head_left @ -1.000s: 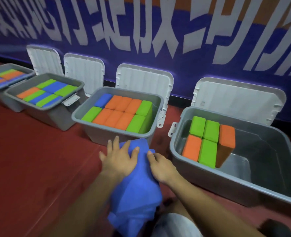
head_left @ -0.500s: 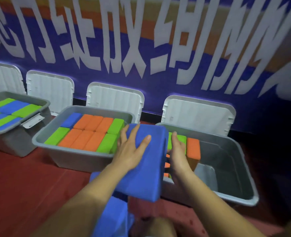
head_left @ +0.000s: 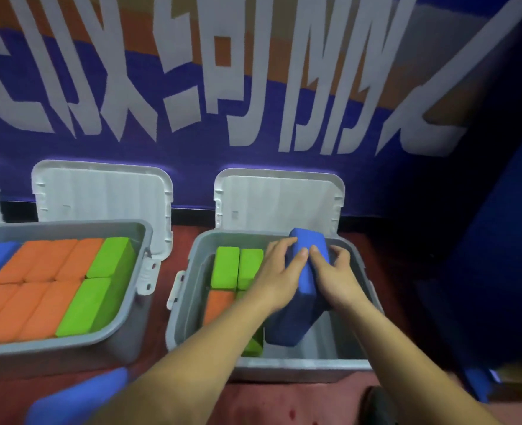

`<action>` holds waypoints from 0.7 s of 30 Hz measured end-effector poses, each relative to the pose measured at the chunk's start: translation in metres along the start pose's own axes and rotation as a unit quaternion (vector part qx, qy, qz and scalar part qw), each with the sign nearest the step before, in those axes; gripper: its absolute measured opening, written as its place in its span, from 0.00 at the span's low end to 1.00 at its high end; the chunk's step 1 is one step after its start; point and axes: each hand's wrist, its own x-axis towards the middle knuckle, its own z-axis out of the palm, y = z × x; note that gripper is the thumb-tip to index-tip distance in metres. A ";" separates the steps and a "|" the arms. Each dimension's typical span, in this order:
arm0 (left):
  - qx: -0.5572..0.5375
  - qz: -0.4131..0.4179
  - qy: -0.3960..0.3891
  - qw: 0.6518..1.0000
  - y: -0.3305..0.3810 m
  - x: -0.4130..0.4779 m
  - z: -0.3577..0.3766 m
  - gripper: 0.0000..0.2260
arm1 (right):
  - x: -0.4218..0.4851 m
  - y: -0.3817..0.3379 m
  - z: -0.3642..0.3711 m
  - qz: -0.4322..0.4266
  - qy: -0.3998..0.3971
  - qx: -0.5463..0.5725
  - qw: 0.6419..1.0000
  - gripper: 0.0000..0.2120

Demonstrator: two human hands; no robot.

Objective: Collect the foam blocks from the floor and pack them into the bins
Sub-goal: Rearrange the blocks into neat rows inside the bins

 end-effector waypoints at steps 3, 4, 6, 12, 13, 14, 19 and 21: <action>0.019 -0.003 0.009 1.000 -0.022 0.014 0.014 0.17 | 0.017 0.019 0.004 -0.013 0.004 -0.065 0.998 0.31; 0.015 -0.005 0.019 1.000 -0.029 0.017 0.016 0.16 | 0.020 0.021 0.006 -0.018 -0.001 -0.073 0.997 0.31; 0.007 -0.011 0.041 0.999 -0.037 0.022 0.020 0.16 | 0.025 0.020 0.007 -0.036 -0.028 -0.096 0.994 0.33; 0.006 -0.009 0.050 0.999 -0.049 0.020 0.024 0.22 | 0.035 0.019 0.001 -0.048 -0.078 -0.122 0.988 0.34; 0.012 -0.004 0.047 0.999 -0.051 0.019 0.025 0.20 | 0.035 0.021 0.000 -0.043 -0.082 -0.118 0.989 0.33; 0.019 -0.003 0.040 0.999 -0.053 0.018 0.025 0.19 | 0.034 0.023 0.000 -0.033 -0.084 -0.112 0.990 0.31; 0.068 -0.027 0.014 0.997 -0.077 0.015 0.026 0.19 | 0.032 0.046 0.022 -0.015 -0.066 -0.124 0.990 0.24; 0.085 -0.056 0.000 0.995 -0.092 0.014 0.026 0.19 | 0.028 0.063 0.039 -0.022 -0.073 -0.153 0.985 0.26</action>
